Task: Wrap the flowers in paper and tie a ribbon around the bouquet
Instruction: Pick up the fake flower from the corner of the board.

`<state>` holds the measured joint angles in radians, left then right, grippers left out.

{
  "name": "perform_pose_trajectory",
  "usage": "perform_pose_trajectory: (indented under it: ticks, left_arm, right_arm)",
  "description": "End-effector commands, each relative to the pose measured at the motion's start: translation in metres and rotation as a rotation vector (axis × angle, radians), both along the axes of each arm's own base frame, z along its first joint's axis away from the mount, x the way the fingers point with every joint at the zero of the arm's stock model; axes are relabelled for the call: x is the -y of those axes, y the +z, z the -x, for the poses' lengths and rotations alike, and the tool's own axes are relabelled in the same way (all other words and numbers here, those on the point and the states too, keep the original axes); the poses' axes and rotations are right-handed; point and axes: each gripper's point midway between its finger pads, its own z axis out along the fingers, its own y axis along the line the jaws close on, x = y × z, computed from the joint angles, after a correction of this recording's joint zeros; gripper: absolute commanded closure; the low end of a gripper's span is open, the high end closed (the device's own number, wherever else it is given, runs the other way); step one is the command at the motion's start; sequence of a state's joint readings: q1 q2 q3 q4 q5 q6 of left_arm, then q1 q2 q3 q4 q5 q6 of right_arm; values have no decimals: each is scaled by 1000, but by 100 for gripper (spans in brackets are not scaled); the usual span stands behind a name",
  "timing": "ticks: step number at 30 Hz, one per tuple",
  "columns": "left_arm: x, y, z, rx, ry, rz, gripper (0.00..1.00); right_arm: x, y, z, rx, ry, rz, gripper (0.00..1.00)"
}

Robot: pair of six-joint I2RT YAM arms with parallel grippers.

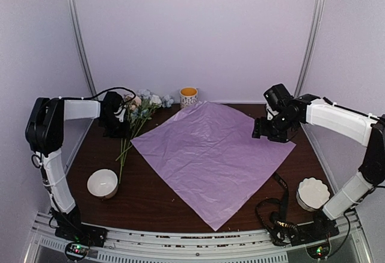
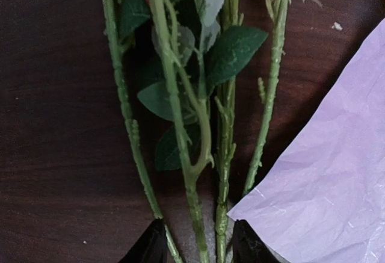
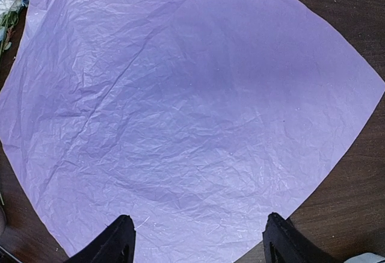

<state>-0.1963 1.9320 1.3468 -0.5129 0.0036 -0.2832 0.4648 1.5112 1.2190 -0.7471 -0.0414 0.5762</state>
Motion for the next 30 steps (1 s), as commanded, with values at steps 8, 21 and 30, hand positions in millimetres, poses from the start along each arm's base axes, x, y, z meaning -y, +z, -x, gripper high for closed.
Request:
perform_pose_trajectory:
  ticks: [8, 21, 30]
  left_arm:
    - [-1, -15, -8, -18, 41, 12, 100]
    - [-18, 170, 5, 584, 76, 13, 100]
    - [51, 323, 94, 1151, -203, -11, 100]
  right_arm:
    - [3, -7, 8, -20, 3, 30, 26]
    - [-14, 37, 7, 119, 89, 16, 26]
    - [-123, 175, 44, 603, 509, -393, 23]
